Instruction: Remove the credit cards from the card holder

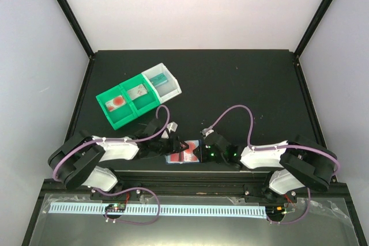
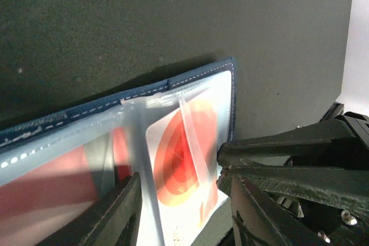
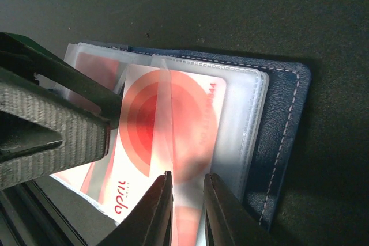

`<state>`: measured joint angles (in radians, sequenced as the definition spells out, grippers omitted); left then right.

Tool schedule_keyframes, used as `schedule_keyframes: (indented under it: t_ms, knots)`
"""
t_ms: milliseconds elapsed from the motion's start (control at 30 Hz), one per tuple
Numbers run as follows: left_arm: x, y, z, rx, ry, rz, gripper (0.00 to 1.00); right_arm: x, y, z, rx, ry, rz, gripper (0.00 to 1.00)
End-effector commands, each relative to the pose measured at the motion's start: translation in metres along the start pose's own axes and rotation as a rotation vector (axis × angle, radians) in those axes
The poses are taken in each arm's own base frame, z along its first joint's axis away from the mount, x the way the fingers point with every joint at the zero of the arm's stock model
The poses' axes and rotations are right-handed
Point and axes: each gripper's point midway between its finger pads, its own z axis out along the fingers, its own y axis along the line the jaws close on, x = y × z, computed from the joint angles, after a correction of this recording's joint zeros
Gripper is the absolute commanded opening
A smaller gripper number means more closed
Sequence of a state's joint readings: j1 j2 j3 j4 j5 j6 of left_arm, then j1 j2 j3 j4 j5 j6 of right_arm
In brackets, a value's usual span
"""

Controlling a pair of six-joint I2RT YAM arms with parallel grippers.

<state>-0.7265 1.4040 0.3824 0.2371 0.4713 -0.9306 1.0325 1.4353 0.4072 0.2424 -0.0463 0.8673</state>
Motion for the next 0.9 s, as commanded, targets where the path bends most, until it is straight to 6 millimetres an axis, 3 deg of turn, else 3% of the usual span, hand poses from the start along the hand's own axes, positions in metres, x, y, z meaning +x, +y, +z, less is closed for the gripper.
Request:
schedule_keyframes:
  t_ms: [0,167,367,867]
  knots:
    - [-0.004,0.007,0.006,0.002,-0.018,-0.002,0.42,0.021,-0.027,0.001,0.076,0.048,0.022,0.19]
    - [-0.004,0.002,0.009,0.038,-0.018,-0.012,0.31,0.02,-0.026,0.001,0.072,0.043,0.019,0.19]
    - [-0.004,0.0,0.007,0.043,-0.02,-0.005,0.03,0.022,-0.027,0.0,0.066,0.042,0.021,0.19]
    - [-0.006,-0.001,-0.008,0.014,-0.055,0.032,0.02,0.024,-0.03,0.003,0.072,0.043,0.027,0.19]
